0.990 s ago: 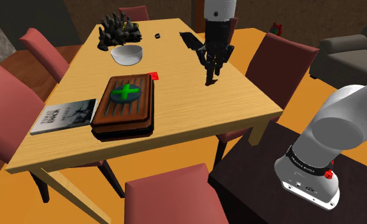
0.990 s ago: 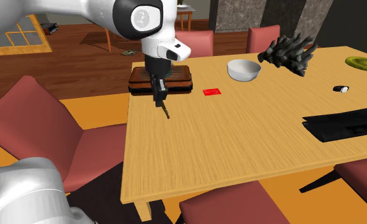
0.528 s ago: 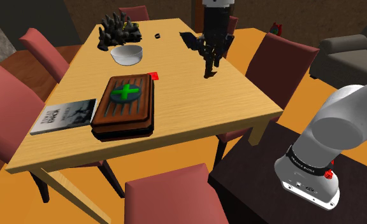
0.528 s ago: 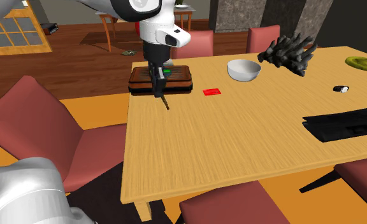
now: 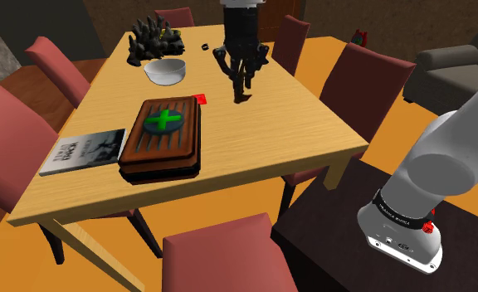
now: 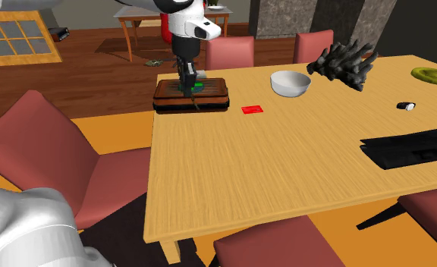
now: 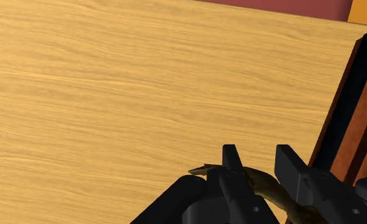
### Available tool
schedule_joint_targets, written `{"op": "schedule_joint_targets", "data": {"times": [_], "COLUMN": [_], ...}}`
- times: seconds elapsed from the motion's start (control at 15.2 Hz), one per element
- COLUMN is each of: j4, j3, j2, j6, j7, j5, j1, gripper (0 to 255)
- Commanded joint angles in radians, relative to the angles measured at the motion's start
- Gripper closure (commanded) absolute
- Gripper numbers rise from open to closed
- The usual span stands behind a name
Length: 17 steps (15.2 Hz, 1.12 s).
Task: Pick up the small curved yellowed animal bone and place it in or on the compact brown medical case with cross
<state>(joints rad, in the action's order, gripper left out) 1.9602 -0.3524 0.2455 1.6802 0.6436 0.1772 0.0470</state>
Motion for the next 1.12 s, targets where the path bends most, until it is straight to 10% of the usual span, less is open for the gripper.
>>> {"op": "schedule_joint_targets", "data": {"times": [0.0,0.53,1.06], "j4": [-0.077,-0.437,-0.983], "j3": [-0.035,-0.128,-0.134], "j2": [-0.082,-0.408,-0.796], "j6": [0.008,-0.038,-0.214], "j7": [0.053,0.250,0.388], "j5": [-0.018,-0.150,-0.321], "j1": [-0.010,-0.092,-0.293], "gripper": [255,255,255]}}
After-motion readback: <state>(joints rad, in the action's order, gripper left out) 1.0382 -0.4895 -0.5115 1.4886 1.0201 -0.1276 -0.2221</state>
